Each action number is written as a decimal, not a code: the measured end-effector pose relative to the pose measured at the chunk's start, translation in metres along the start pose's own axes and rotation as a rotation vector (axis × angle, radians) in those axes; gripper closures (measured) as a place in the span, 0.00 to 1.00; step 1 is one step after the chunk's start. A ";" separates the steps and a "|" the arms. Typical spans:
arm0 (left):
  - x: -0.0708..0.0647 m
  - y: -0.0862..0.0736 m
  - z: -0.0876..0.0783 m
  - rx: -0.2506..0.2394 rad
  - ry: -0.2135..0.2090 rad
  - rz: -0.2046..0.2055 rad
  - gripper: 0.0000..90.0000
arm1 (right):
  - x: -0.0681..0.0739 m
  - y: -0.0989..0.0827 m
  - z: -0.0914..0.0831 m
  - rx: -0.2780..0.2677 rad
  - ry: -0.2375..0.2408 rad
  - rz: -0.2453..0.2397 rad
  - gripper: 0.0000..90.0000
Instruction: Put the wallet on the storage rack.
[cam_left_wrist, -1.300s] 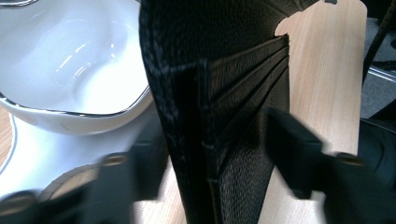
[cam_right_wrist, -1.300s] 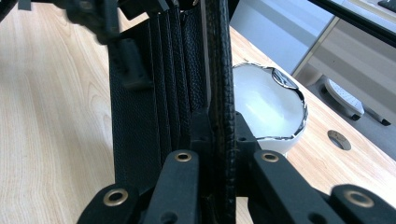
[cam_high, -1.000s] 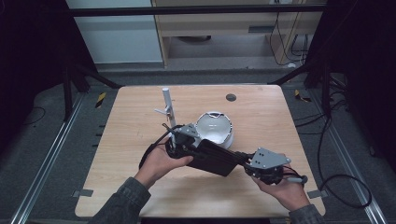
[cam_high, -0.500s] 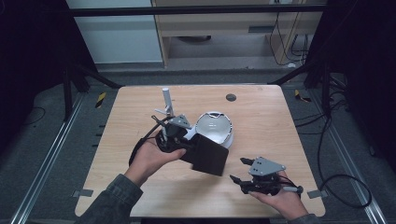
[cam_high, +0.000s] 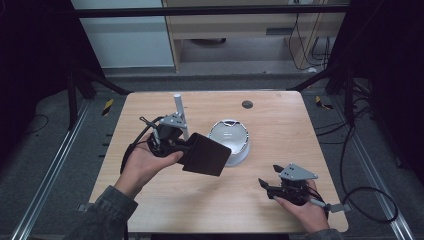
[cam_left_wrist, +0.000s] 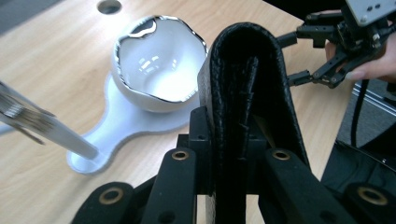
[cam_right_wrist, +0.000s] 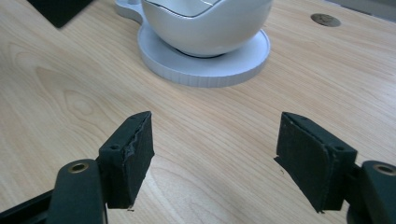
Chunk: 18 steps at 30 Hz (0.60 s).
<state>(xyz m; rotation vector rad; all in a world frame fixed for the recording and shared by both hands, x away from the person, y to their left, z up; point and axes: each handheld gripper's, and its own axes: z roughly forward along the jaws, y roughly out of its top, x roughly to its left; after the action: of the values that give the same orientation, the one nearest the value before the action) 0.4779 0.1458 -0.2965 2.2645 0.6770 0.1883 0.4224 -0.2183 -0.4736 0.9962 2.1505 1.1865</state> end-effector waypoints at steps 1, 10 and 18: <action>0.000 0.003 -0.002 0.000 0.006 0.003 0.89 | -0.001 0.000 0.000 0.000 -0.007 0.000 0.31; 0.004 0.031 -0.004 -0.042 0.043 -0.002 0.88 | -0.003 -0.004 0.003 0.014 -0.027 0.030 0.31; 0.016 0.054 0.025 -0.035 0.066 -0.009 0.89 | -0.006 -0.005 0.003 0.019 -0.034 0.043 0.31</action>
<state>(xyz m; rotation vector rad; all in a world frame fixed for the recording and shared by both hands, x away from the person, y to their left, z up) 0.5223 0.1077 -0.2766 2.2299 0.7132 0.2700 0.4257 -0.2232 -0.4790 1.0683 2.1274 1.1628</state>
